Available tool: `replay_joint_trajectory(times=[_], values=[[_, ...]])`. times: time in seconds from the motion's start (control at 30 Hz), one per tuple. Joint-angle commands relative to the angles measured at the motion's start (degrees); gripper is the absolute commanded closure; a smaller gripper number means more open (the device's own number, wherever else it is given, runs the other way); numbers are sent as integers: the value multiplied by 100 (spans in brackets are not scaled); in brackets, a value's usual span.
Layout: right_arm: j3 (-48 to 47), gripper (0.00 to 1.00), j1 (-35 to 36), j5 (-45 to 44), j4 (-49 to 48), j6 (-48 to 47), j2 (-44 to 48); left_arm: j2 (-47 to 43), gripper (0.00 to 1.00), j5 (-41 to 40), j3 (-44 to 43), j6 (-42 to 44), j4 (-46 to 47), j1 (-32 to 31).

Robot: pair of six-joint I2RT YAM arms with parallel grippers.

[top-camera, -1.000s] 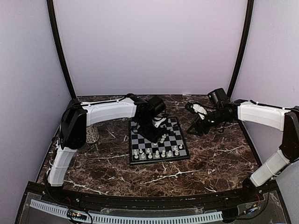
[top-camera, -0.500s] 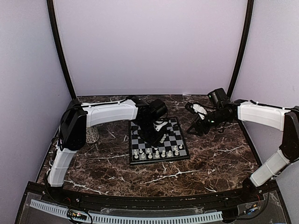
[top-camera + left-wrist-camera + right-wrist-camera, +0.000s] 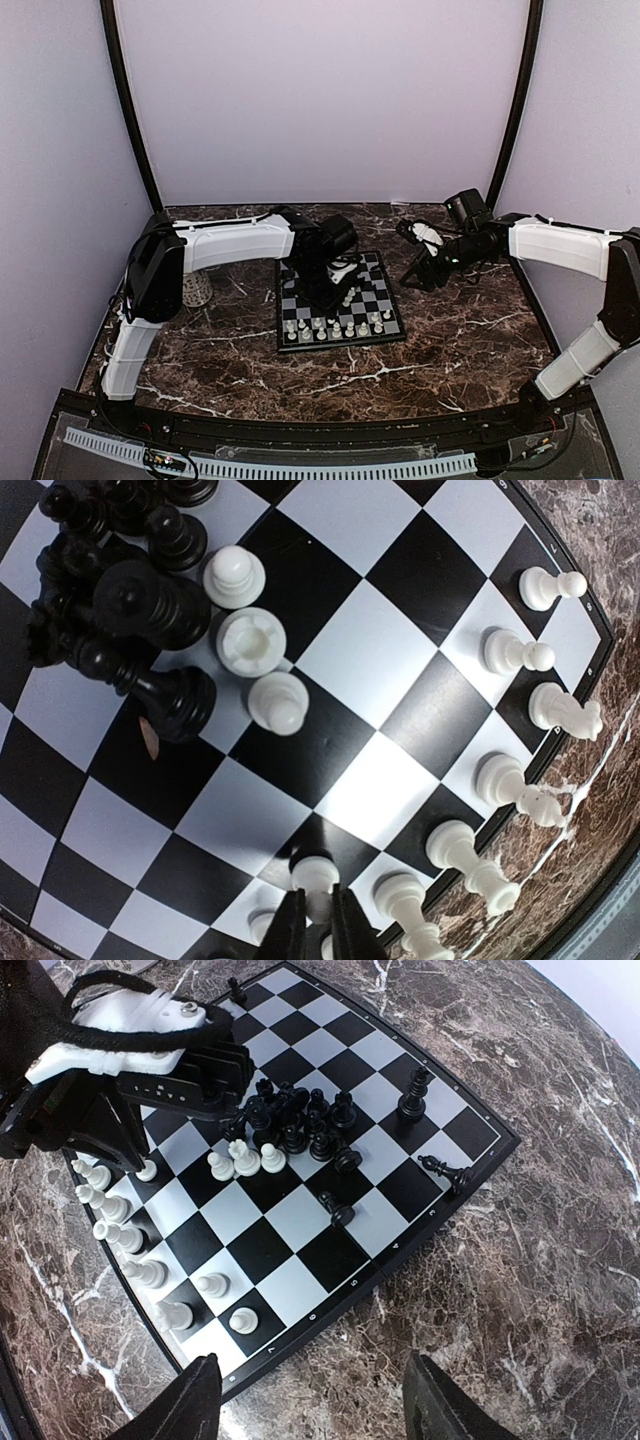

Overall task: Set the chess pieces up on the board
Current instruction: Place the pawn on d2, then pick up the pawn from the chessboard.

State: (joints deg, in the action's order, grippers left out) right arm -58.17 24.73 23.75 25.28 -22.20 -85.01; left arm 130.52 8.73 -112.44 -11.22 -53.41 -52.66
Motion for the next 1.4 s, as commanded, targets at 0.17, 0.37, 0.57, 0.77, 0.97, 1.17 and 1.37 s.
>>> replay_joint_trajectory(times=[0.17,0.37,0.57,0.77,0.97,1.17,1.37], values=[[-26,37,-29,47,-59,-18,40,-333,80,-78,-154,17,-327,-33],[-19,37,-30,27,-38,-24,70,-349,77,-150,-456,67,-355,-35],[6,37,-29,8,-82,-17,86,-356,74,-298,-786,102,-144,-25],[-3,37,-30,-10,-58,-24,68,-252,75,-413,-815,-68,388,-3],[26,37,-34,-30,-87,-27,78,33,76,-348,-947,-145,482,51],[29,37,-30,-41,-85,-30,40,291,76,-343,-1123,-80,475,60],[28,37,-30,-54,-93,-37,12,480,75,-335,-1201,-18,388,86]])
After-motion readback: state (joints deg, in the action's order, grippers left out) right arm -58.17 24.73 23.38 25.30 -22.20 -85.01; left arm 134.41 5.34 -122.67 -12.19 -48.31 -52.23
